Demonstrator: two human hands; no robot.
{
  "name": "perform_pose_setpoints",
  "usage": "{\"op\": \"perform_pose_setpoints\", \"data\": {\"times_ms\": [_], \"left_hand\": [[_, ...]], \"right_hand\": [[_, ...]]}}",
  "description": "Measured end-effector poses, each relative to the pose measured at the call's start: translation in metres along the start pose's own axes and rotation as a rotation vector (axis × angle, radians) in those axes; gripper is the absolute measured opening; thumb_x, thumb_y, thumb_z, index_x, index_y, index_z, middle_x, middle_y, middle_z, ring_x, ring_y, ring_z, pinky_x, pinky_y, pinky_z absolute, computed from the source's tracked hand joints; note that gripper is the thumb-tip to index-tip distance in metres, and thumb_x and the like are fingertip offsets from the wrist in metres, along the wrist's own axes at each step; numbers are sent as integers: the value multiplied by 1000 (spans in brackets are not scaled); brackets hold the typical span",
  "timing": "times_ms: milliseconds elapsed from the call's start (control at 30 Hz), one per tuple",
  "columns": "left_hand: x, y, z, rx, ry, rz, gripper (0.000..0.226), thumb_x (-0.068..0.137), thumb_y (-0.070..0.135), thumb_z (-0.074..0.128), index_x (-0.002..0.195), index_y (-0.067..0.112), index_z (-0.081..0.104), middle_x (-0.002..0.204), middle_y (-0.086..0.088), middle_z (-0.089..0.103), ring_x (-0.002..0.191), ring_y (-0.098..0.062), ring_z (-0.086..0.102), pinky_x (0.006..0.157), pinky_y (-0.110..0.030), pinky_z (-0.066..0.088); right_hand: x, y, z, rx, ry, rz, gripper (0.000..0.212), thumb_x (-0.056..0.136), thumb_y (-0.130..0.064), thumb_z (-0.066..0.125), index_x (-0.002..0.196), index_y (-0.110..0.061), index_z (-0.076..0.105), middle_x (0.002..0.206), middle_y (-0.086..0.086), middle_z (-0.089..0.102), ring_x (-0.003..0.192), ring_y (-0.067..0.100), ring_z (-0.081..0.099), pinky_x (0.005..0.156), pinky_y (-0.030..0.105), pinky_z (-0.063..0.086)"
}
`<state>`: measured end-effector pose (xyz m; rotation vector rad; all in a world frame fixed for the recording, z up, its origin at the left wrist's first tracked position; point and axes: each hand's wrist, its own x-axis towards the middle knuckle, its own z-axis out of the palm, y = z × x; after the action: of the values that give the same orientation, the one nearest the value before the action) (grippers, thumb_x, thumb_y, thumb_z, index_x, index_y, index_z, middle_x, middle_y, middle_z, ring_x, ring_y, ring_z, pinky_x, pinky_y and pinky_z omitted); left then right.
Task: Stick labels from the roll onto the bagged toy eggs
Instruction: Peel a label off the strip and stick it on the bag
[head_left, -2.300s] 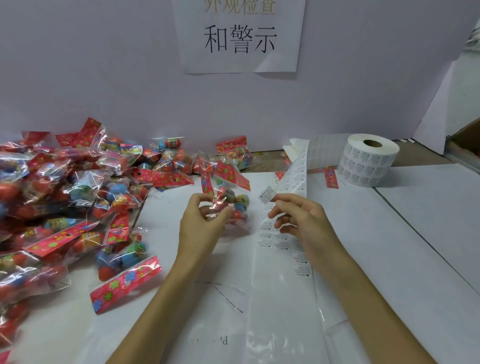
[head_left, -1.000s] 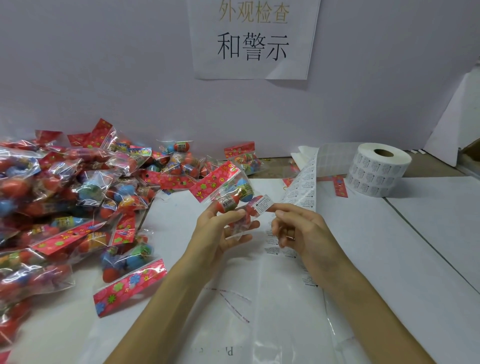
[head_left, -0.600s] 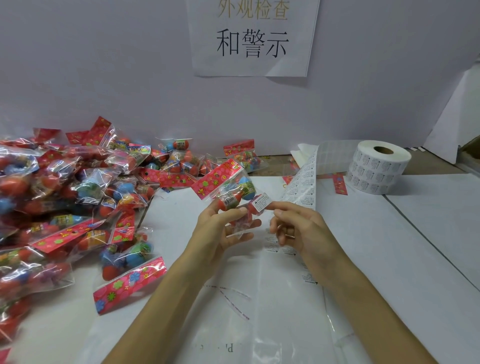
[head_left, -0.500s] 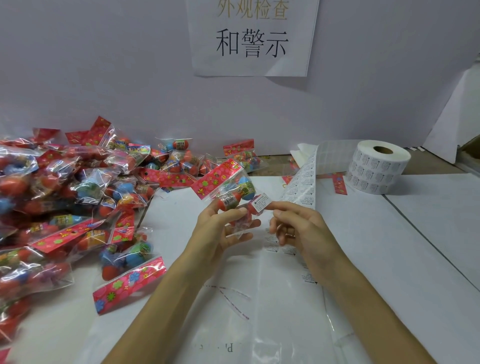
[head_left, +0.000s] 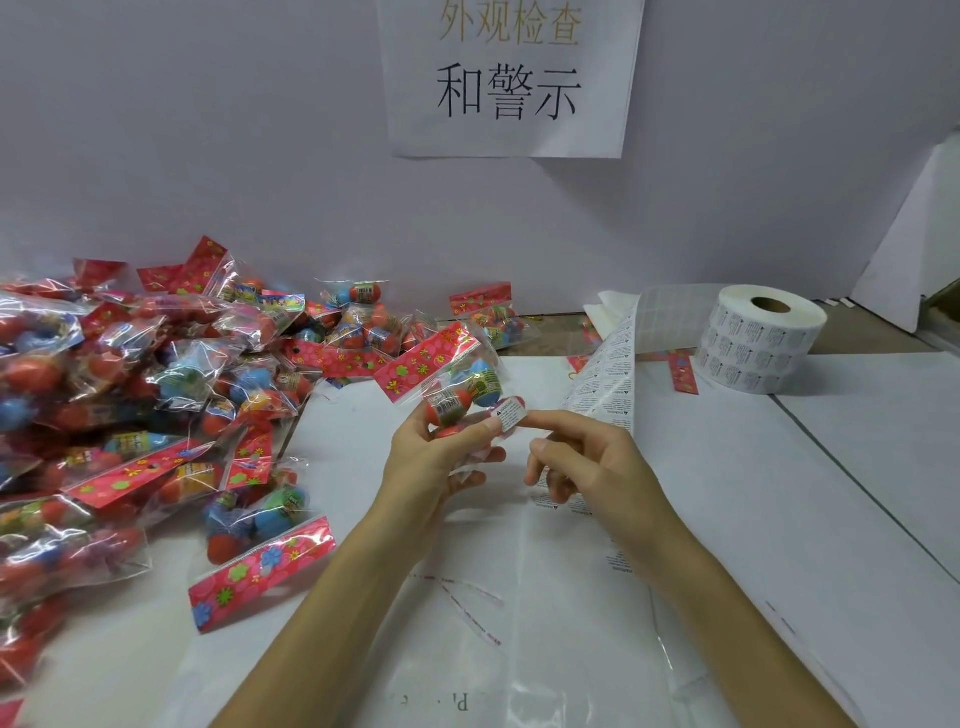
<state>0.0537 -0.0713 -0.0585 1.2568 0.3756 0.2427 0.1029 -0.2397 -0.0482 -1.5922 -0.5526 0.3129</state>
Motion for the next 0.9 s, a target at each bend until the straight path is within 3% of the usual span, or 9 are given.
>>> {"op": "perform_pose_setpoints", "data": {"times_ms": [167, 300, 433, 600, 667, 767, 900], "left_hand": [[-1, 0, 0, 10, 22, 12, 52, 85, 21, 82, 131, 23, 59, 112, -6, 78, 81, -16, 77, 69, -31, 52], [-1, 0, 1, 14, 42, 21, 51, 84, 21, 82, 130, 22, 59, 109, -6, 78, 78, -15, 76, 69, -32, 51], [-1, 0, 1, 15, 70, 13, 50, 85, 19, 82, 130, 19, 60, 107, -9, 78, 79, -19, 75, 71, -33, 51], [-3, 2, 1, 0, 94, 5, 47, 85, 18, 82, 128, 18, 61, 104, -12, 77, 78, -21, 73, 71, -33, 51], [-2, 1, 1, -12, 102, 1, 44, 86, 18, 81, 126, 19, 63, 97, -9, 77, 75, -19, 73, 70, -32, 50], [0, 0, 0, -30, 108, -9, 39, 87, 17, 80, 122, 20, 64, 88, -5, 77, 71, -16, 72, 69, -31, 51], [2, -2, -1, -29, 89, -23, 37, 88, 16, 78, 121, 21, 64, 70, 4, 72, 71, -16, 73, 59, -24, 51]], "right_hand": [[0, 5, 0, -125, -5, -57, 35, 98, -6, 61, 116, -34, 70, 71, 6, 70, 59, 13, 53, 61, 28, 51], [1, 8, -1, -192, -13, -70, 36, 98, -8, 61, 124, -32, 69, 72, 3, 70, 60, 14, 52, 63, 30, 51], [0, 11, 0, -280, -10, -97, 38, 98, -14, 62, 128, -37, 67, 74, -2, 70, 67, 21, 57, 73, 44, 57], [-3, 15, 3, -467, 13, -199, 49, 98, -18, 61, 129, -56, 58, 78, -2, 67, 66, 18, 60, 68, 36, 56], [-4, 17, 3, -588, 16, -221, 54, 99, -22, 58, 139, -57, 50, 78, -5, 64, 65, 15, 58, 65, 34, 54], [-5, 18, 6, -783, 21, -231, 66, 99, -29, 54, 150, -61, 27, 83, -12, 60, 69, 8, 54, 63, 22, 44], [-4, 21, 5, -889, 33, -85, 83, 98, -34, 50, 159, -46, -5, 90, -10, 63, 81, 11, 58, 73, 33, 47]]}}
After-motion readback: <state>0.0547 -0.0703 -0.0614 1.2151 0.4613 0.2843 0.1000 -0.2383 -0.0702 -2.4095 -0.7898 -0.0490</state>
